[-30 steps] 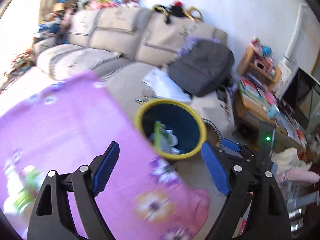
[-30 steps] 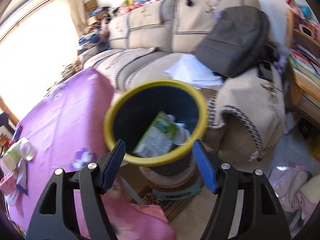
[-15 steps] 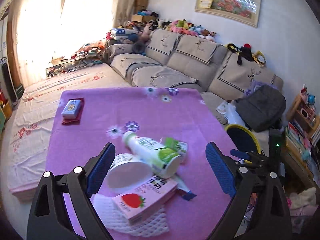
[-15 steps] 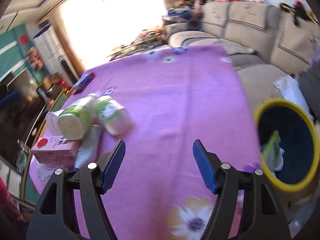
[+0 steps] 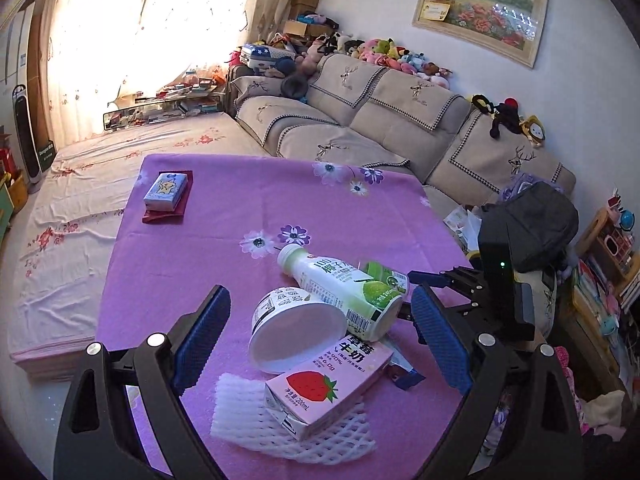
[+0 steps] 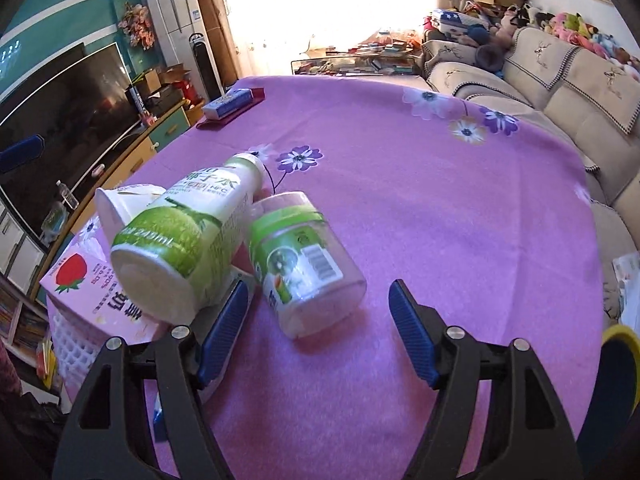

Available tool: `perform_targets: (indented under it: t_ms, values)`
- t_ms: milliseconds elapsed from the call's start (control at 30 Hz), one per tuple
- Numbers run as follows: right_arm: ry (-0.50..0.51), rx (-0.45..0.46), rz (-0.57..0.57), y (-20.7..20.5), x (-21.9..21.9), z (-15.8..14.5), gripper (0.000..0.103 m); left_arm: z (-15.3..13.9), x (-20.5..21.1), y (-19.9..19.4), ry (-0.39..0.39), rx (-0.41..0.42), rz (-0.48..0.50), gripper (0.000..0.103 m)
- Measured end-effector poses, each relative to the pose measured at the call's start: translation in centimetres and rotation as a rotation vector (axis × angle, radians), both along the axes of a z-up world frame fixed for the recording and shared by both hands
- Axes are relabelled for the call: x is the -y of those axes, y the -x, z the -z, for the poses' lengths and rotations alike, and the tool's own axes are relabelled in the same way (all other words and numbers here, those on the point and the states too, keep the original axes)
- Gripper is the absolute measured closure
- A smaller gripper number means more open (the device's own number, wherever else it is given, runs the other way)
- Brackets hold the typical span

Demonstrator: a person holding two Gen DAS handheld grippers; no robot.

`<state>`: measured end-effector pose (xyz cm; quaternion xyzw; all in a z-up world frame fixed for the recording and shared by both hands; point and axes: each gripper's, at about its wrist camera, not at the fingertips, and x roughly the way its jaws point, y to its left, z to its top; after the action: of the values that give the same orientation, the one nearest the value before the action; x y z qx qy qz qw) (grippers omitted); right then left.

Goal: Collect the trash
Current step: 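Grasp the clear plastic jar with green label using the right gripper, then carry the jar over the yellow bin and open the right gripper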

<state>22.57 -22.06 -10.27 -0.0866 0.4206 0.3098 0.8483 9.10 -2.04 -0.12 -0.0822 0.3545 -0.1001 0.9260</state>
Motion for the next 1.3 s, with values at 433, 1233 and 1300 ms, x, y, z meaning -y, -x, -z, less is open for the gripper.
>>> perform_targets:
  t_ms: [433, 1233, 1300]
  values:
    - [-0.047, -0.056, -0.071, -1.5, -1.5, 0.8, 0.051, 0.5, 1.7, -0.4, -0.017, -0.014, 0.029, 0.012]
    - [-0.052, 0.057, 0.363, 2.9, 10.6, -2.8, 0.055, 1.1, 2.6, -0.6, -0.038, -0.02, 0.045, 0.012]
    - [-0.041, 0.062, 0.415, 3.0, 12.2, -2.8, 0.055, 1.2, 2.8, -0.6, -0.04, -0.022, 0.049, 0.012]
